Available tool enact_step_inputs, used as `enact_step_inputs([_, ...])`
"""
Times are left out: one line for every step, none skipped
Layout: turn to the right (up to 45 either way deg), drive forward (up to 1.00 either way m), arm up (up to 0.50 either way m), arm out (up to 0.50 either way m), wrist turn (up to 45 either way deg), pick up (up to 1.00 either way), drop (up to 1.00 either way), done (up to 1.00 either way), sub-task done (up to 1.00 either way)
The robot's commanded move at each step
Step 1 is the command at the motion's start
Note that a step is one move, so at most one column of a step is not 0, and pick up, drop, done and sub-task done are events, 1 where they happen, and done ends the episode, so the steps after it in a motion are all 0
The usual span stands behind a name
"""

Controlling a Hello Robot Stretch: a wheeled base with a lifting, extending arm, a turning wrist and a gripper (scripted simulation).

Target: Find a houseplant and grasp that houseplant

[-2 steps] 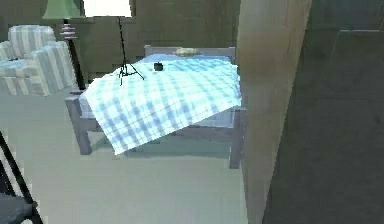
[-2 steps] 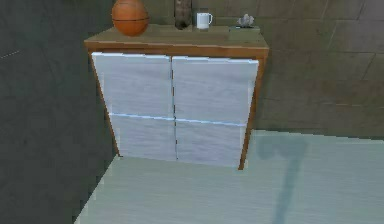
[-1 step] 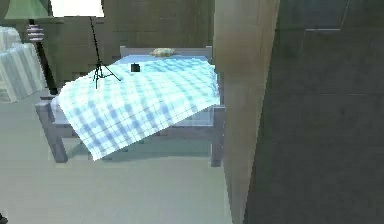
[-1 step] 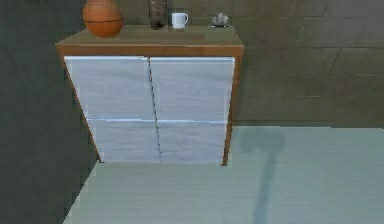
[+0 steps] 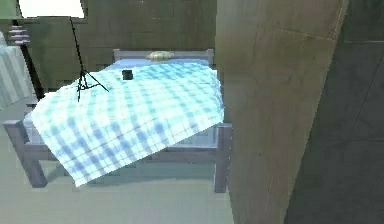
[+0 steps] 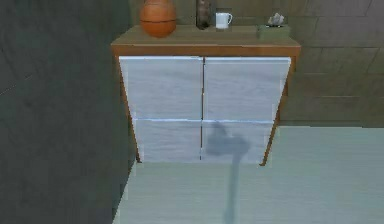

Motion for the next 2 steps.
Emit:
enact_step_inputs([-45.0,0.00,0.00,0.00,0.0,0.00,0.00,0.00,0.00])
enact_step_inputs([-6.0,0.00,0.00,0.00,0.0,0.00,0.00,0.00,0.00])
